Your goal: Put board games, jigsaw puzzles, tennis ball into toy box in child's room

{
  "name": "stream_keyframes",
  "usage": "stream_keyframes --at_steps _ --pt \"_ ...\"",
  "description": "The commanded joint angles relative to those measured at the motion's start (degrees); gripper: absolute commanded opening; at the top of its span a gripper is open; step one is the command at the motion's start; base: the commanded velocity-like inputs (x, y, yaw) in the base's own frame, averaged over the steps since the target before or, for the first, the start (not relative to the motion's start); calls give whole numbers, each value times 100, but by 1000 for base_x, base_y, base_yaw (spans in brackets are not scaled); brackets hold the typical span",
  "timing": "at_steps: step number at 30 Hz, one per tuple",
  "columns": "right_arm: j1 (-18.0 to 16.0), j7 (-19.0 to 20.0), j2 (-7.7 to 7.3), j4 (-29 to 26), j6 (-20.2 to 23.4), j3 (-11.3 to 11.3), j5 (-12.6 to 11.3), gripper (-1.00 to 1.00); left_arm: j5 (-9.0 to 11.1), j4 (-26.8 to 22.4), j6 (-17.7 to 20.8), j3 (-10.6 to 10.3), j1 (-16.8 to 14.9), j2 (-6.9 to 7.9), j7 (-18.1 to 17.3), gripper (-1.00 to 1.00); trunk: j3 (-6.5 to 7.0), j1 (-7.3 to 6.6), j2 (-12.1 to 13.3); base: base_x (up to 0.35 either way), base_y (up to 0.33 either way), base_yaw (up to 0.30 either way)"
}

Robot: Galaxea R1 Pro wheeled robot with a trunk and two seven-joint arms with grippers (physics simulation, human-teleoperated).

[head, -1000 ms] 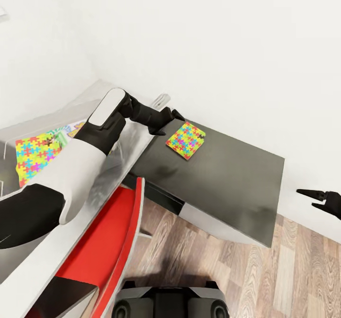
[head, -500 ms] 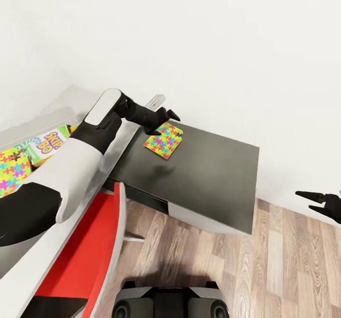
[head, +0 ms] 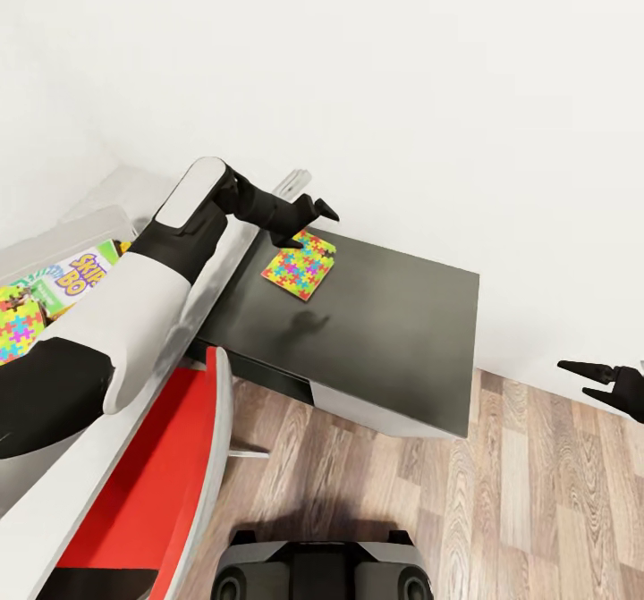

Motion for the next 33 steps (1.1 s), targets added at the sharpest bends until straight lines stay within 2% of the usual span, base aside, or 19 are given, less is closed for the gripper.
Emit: stream_keyframes --at_steps 1,7,12,16,20,26,33 --pt "-3 61 0 3 26 -5 61 100 59 -2 -5 -5 -9 3 62 100 -8 3 -9 0 0 -20" --pt "-1 63 32 20 26 3 63 100 51 -1 -4 -5 2 24 77 100 -8 3 -9 0 0 -13" --pt "0 69 136 32 26 14 63 100 49 -1 -4 -7 46 90 88 100 -8 3 -9 0 0 -6" --pt "-85 130 266 -98 26 121 178 100 -88 -129 -131 -138 176 187 -43 100 -8 3 -9 0 0 0" --pt "-85 130 378 -167 26 121 301 100 -219 -188 -257 -267 305 187 -172 100 -8 3 -9 0 0 0" --pt "-85 130 378 -167 26 121 315 100 -409 -188 -444 -297 499 187 -227 100 -8 3 -9 0 0 0" --pt "-85 130 378 -167 26 121 315 100 -409 -188 -590 -297 725 187 -227 100 -8 3 -9 0 0 0"
